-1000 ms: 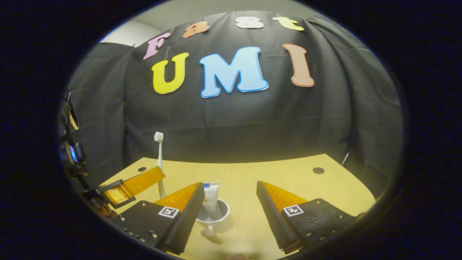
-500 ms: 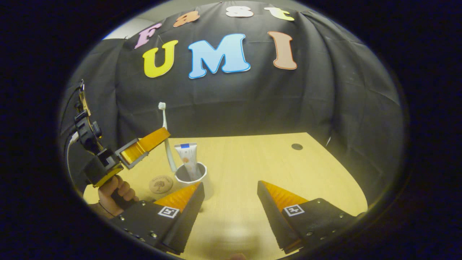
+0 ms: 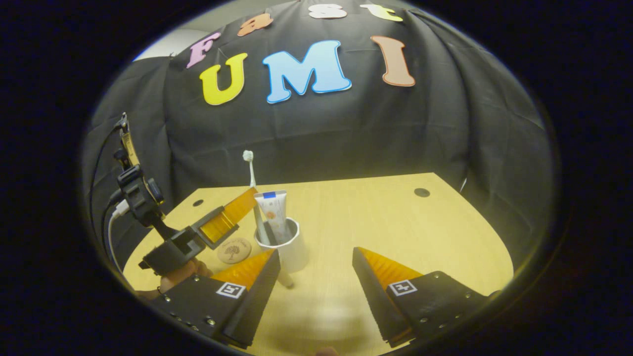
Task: Put the toothbrush and toothpaste on the desktop into the cup, then pick up the cup and place it on the coaster on the desktop.
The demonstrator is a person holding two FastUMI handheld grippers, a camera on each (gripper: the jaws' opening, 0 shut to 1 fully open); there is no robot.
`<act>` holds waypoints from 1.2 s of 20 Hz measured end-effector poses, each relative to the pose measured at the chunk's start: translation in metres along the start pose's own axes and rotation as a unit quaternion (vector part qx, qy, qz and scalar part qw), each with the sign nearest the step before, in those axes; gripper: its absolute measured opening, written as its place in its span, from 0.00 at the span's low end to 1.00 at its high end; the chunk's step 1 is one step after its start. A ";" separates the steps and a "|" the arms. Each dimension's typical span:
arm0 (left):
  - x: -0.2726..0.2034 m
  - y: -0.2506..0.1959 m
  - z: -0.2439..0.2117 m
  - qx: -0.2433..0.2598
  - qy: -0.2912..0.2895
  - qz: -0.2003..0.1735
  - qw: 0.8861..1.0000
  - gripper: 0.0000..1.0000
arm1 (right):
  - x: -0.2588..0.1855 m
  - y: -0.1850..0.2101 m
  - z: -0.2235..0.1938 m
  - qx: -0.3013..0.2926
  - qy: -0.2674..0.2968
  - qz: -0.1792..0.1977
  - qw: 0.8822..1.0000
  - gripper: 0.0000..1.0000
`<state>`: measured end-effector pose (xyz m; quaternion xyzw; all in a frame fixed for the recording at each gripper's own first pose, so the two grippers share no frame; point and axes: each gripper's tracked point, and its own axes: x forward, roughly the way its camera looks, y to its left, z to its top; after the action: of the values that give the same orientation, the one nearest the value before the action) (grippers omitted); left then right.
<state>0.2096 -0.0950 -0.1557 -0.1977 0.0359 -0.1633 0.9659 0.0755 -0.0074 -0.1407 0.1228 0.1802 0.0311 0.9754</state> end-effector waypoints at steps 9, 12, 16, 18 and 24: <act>-0.019 0.007 -0.014 -0.006 0.042 0.019 0.999 0.51 | 0.006 0.012 -0.006 -0.007 0.022 0.006 1.000 0.90; -0.030 0.013 -0.001 -0.012 0.034 0.030 0.999 0.88 | 0.006 0.020 -0.005 -0.017 0.029 0.010 0.999 0.90; -0.046 0.020 0.012 0.009 0.031 0.048 0.998 0.92 | 0.008 0.030 -0.002 -0.030 0.035 0.013 0.999 0.90; -0.056 0.024 0.020 0.027 0.036 0.057 0.997 0.99 | 0.009 0.037 0.000 -0.032 0.040 0.013 0.999 0.90; -0.082 0.038 0.028 0.094 0.069 0.086 0.989 0.96 | 0.023 0.050 -0.010 -0.028 0.093 0.006 0.995 0.90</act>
<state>0.1474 -0.0246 -0.1441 -0.0909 0.1039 -0.0955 0.9858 0.0926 0.0455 -0.1450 0.0930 0.2683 0.0534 0.9573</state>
